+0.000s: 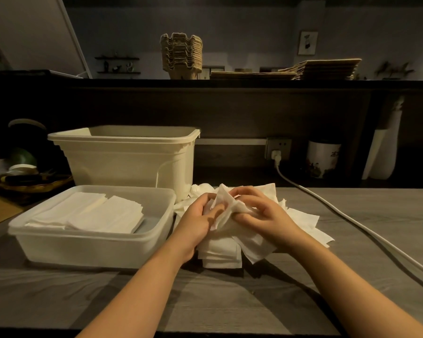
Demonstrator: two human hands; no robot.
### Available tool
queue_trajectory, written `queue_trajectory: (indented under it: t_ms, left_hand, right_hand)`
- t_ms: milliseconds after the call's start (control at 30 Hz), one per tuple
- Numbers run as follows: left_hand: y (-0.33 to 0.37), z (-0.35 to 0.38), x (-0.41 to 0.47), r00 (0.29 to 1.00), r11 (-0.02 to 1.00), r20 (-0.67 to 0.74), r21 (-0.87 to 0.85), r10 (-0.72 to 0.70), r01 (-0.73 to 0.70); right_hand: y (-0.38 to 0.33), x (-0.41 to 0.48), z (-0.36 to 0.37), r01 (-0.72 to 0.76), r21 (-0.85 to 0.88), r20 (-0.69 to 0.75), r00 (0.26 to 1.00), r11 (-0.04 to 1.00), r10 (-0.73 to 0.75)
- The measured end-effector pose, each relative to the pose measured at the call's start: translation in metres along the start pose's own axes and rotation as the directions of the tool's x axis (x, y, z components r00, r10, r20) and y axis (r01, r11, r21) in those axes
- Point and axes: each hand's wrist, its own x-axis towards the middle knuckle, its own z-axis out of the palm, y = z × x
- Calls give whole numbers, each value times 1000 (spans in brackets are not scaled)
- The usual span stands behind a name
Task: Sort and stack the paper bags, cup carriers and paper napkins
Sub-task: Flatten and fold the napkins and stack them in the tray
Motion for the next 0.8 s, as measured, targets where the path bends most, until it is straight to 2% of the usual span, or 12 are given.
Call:
queue_trajectory:
  t_ms: [133,267,333,433,533,700,800]
  left_hand:
    - [-1,1,1,1000,999,-6,32,9,-9]
    - [1,2,1,999,1000,-33,19,0,0]
    - [1,2,1,998,999,-56,33,-2,4]
    - [1,1,0,999,998,-45,60,-19,22]
    - [2,2,-2,999,997,22,64,-47,46]
    - [6,2,-6,989,990,71,-37,-132,135]
    - [7,-1,-5,976,971,60,-108,-208,213]
  right_hand:
    - [-3,2,4,5,-208,-44,999,978,-14]
    - [-6,2,1,-28,-215,-165,986,976,-8]
    - [-7,0,-3,-68,-89,-250,967,994,44]
    - [-9,1,-8,-154,213,-343,913,965,222]
    - [-7,2,-12,-176,326,-419,854,929,309]
    - [-3,2,-20,-110,480,-527,757,870,386]
    - [-2,1,-27,-29,651,-533,694,758,484]
